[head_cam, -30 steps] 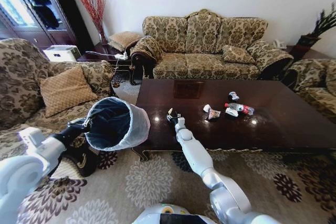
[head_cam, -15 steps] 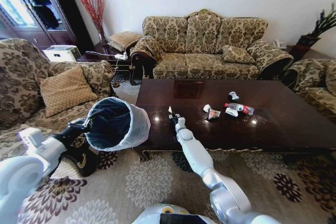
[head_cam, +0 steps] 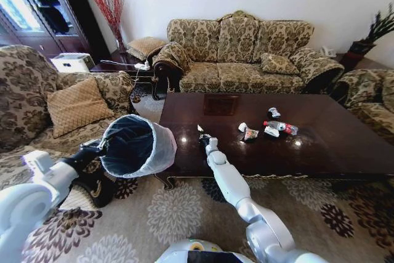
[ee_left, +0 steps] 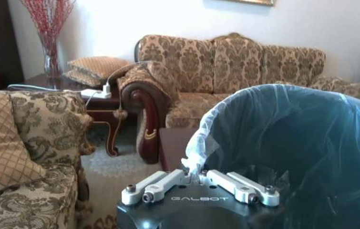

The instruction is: Move to the front of the table and place the trash on the table into the trash bin.

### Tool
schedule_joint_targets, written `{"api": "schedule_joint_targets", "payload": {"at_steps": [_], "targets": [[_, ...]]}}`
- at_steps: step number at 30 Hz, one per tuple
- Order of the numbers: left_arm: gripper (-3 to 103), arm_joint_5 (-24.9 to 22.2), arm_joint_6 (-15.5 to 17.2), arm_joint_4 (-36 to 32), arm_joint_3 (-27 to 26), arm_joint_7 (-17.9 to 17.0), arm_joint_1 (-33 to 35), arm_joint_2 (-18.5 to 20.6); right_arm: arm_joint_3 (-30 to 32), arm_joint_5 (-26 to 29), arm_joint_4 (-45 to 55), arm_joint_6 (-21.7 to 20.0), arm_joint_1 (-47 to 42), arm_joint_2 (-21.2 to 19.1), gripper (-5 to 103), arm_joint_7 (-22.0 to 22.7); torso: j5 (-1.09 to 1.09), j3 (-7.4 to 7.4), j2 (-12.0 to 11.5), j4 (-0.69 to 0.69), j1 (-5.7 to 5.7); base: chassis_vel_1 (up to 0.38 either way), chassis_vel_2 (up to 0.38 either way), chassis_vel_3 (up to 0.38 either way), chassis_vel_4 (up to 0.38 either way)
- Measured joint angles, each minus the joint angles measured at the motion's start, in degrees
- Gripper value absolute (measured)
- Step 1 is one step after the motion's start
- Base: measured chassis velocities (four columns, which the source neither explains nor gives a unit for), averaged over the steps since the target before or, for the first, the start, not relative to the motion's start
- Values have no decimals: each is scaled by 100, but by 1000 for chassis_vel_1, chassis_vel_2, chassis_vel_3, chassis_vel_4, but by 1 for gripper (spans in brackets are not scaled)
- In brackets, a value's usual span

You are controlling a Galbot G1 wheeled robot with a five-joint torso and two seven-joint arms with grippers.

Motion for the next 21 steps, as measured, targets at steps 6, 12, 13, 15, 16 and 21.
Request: {"api": "schedule_joint_targets", "payload": {"at_steps": [6,12,13,15,16,21], "targets": [[0,-750,316,178,-5,-438,61,950,-177,184,1671,-223,-582,-155,0,93,5,0,0,7,0,0,0,0,0],[0,-1553,488,529,138,-886,-143,2012,-84,625,3497,-333,-1220,-1118,0,151,2,0,0,-5,0,0,0,0,0],[0,-1643,500,553,146,-939,-172,2114,-35,683,3776,-378,-1311,-1280,0,140,4,0,0,-6,1,0,0,0,0],[0,-1733,508,558,149,-1005,-228,2195,88,786,4272,-458,-1520,-1636,0,43,3,0,0,-6,0,0,0,0,0],[0,-1737,510,519,158,-1027,-247,2151,121,795,4342,-438,-1642,-1738,0,-48,3,0,1,-6,0,0,0,0,0],[0,-1473,514,220,214,-1016,-138,1634,9,784,4024,-287,-1925,-1335,8,-86,-1,0,0,1,0,0,0,0,0]]}}
